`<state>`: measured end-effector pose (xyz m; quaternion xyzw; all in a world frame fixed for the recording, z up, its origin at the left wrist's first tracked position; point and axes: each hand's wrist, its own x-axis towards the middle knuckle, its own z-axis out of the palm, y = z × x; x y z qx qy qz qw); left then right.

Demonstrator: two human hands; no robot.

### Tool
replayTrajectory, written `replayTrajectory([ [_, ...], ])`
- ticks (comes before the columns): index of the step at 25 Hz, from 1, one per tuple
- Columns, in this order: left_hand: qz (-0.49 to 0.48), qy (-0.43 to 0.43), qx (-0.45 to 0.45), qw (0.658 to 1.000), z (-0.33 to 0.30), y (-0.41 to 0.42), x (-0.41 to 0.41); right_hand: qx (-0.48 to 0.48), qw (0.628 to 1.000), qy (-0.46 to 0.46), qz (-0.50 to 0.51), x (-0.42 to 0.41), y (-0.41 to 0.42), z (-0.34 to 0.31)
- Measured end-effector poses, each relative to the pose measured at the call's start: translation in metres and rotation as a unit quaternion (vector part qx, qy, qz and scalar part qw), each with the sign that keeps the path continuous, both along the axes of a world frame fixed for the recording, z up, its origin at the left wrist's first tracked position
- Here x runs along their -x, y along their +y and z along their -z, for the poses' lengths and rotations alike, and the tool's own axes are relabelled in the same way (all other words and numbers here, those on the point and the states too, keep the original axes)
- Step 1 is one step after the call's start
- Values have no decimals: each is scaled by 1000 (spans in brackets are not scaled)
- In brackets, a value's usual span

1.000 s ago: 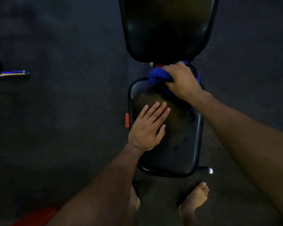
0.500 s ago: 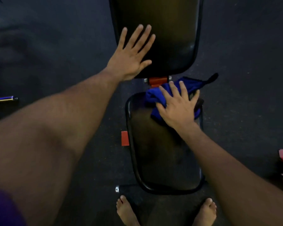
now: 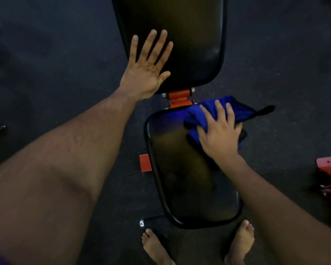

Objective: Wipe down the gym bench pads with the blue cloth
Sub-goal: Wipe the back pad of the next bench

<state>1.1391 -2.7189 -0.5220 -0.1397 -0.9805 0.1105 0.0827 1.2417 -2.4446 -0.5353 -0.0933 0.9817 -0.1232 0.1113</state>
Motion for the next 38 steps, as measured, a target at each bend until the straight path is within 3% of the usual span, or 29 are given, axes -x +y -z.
replayTrajectory([
  [2, 0, -3, 0, 1000, -1, -1, 0, -19, 1000, -6, -2, 14, -54, 1],
  [5, 7, -2, -7, 1000, -1, 0, 0, -3, 992, 10, -123, -24, -113, -2],
  [8, 5, -7, -13, 1000, -1, -1, 1, 5, 977, 38, -211, -62, -71, -3],
  [10, 4, -1, -13, 1000, 2, -3, 1, 12, 982, 35, -185, -61, -15, -6],
  [12, 6, 5, -5, 1000, 5, -4, 3, 31, 996, 9, -84, -39, 26, -4],
  [15, 15, 7, -5, 1000, 8, -4, 7, 30, 999, -2, 30, 6, 7, -2],
  [20, -25, -80, 14, 996, -24, 7, 1, 3, 978, 24, -206, -6, -88, -9],
  [24, -17, -133, -54, 990, -47, 19, -37, 14, 956, -25, -292, -35, -51, -30],
  [27, -95, -159, -196, 963, -33, 51, -119, 66, 975, 24, -209, -61, 19, -52],
  [29, -112, -227, -242, 936, -12, 84, -176, 98, 985, 41, -135, -87, 60, -57],
  [33, -51, -220, -173, 959, 12, 93, -197, 29, 994, -17, -102, -104, 59, -26],
  [36, -8, -200, -139, 970, 24, 74, -175, -13, 997, 14, -77, -115, 14, -3],
  [38, 14, -194, -124, 973, 31, 67, -169, 2, 993, 33, -111, -141, -10, -1],
])
